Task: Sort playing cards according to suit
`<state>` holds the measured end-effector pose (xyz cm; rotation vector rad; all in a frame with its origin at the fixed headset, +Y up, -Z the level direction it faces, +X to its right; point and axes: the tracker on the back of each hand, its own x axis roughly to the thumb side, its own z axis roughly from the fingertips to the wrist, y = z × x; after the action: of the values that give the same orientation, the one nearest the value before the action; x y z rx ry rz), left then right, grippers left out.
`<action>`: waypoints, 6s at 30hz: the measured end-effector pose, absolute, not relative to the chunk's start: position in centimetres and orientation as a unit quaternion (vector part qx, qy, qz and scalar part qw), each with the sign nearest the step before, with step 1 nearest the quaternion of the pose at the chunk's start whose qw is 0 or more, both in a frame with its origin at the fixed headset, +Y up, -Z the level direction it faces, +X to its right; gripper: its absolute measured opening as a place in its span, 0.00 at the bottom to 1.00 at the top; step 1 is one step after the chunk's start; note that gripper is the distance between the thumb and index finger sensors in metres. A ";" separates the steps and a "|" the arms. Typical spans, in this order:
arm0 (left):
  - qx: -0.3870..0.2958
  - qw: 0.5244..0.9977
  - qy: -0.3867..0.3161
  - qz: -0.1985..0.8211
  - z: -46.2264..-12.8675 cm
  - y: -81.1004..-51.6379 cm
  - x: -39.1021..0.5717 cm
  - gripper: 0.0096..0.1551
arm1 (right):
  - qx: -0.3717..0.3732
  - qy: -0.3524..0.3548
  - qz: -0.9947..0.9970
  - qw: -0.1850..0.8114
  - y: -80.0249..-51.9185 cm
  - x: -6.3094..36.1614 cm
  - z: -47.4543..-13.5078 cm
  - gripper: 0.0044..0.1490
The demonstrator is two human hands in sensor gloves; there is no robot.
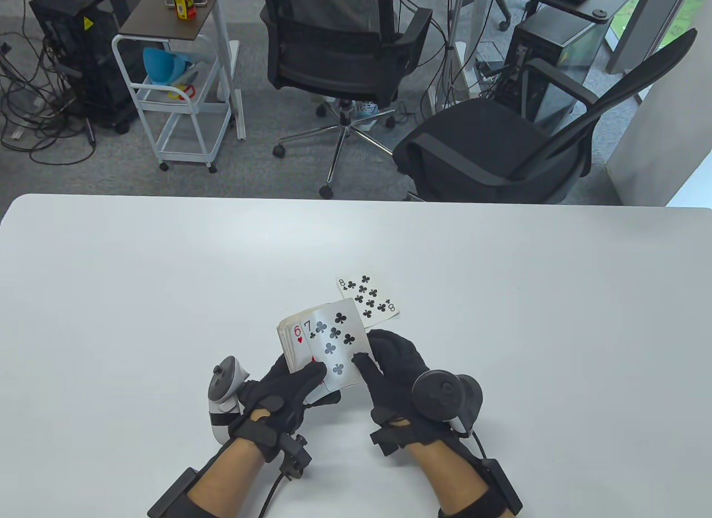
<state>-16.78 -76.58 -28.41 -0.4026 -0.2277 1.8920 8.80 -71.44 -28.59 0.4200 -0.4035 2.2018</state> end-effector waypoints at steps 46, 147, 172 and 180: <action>-0.123 0.600 -0.099 0.785 -29.3 -75.6 -18.7 0.39 | 0.012 -0.062 0.967 0.247 -69.2 10.0 -38.2 0.30; -0.185 0.593 -0.088 0.779 -28.3 -77.7 -16.7 0.38 | 0.123 -0.123 0.917 0.359 -69.9 12.3 -30.1 0.32; -0.174 0.584 -0.079 0.789 -28.3 -77.7 -16.7 0.39 | 0.185 -0.132 0.892 0.389 -71.1 7.5 -28.3 0.27; -0.177 0.575 -0.079 0.795 -28.2 -77.7 -16.7 0.40 | 0.166 -0.163 0.886 0.402 -70.7 8.5 -28.5 0.23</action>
<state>-16.65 -77.70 -28.18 -0.4145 -0.1849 1.8619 8.54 -70.74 -28.52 0.4195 -0.4119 2.2389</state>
